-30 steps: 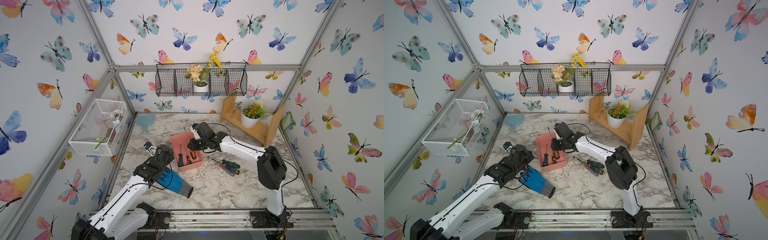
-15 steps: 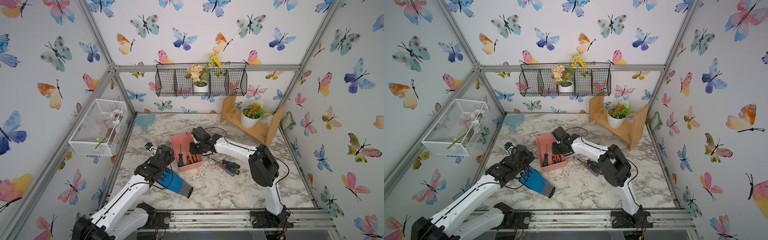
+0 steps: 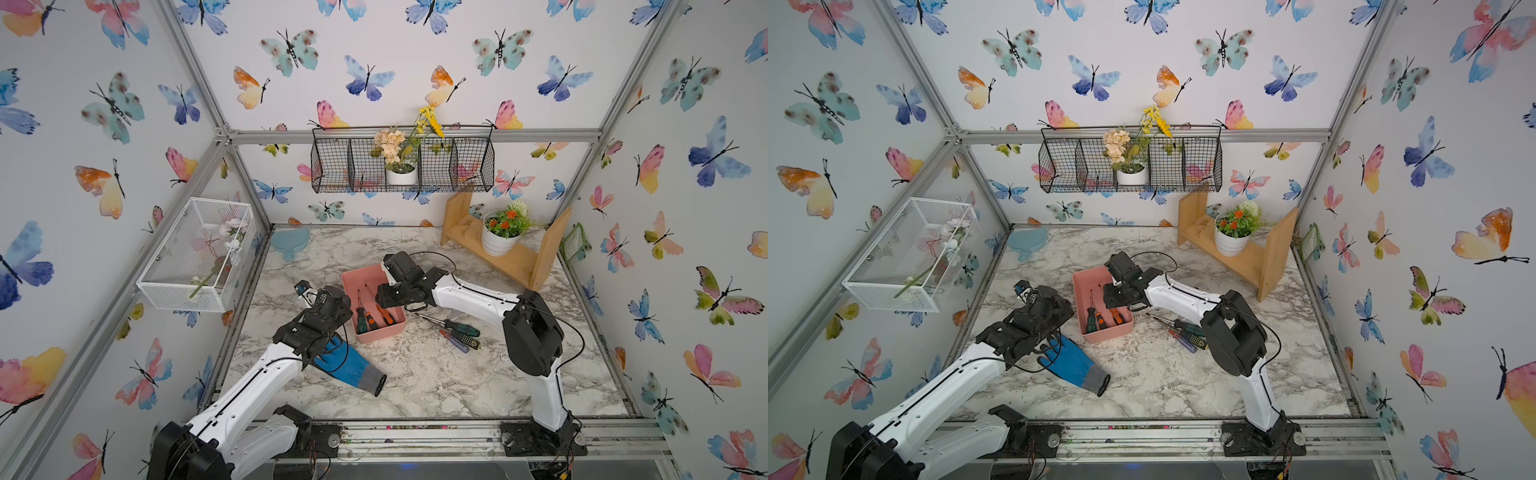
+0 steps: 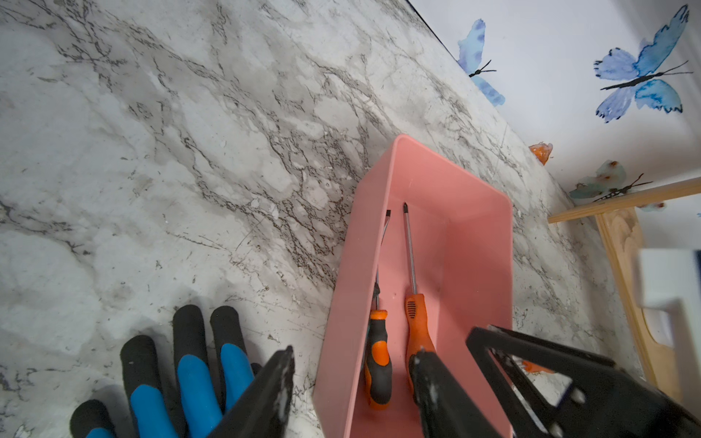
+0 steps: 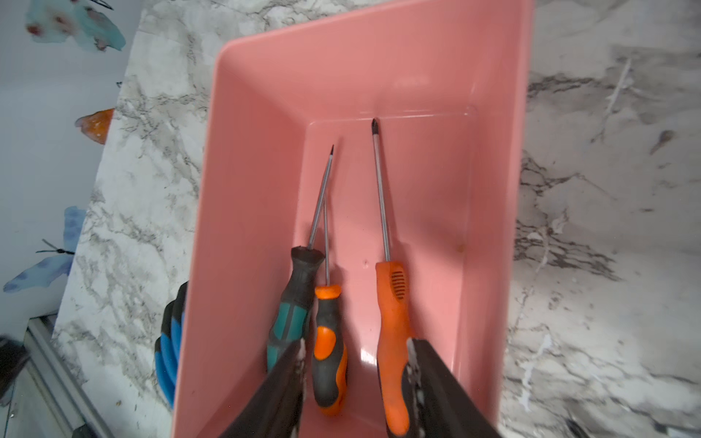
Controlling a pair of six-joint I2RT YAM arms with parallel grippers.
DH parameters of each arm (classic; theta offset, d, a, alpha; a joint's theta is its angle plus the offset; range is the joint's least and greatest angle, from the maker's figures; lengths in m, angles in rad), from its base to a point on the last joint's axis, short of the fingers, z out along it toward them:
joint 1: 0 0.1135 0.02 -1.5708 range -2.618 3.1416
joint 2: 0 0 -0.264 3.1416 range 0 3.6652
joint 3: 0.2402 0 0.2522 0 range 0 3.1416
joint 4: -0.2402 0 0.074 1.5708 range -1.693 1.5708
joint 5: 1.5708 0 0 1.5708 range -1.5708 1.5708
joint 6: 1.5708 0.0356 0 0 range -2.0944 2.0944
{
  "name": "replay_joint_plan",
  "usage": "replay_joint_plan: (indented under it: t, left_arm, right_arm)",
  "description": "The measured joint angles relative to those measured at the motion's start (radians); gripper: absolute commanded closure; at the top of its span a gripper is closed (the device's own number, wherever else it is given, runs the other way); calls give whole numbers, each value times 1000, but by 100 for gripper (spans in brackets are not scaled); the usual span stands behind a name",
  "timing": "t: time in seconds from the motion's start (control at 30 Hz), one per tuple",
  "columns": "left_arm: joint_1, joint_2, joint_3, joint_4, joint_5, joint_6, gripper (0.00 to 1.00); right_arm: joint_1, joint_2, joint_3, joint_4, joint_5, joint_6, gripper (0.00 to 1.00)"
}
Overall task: Put the screwdriver on the desktop into the storage box
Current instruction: Place the screwdriver in the storage box, then adjust the storage box at the center of the board.
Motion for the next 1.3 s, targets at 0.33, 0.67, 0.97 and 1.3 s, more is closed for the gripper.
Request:
replay_joint_plan:
  t: [0.33,0.67,0.97,1.3]
  left_arm:
    - [2,141,12,50,117,75,53]
    - [2,217,13,84,140,109,67]
    - [-1,251,13,90,157,148,80]
    - [-52,312,39,68,152,167,85]
  right_arm:
    - [-16,-396,-249,40,103,-209,52]
    - [-77,-396,-455,-148,143,-270,53]
    - [-109,-396,-467,-159,143,-270,54]
    - [-113,-380,-523,-175,137,-261,58]
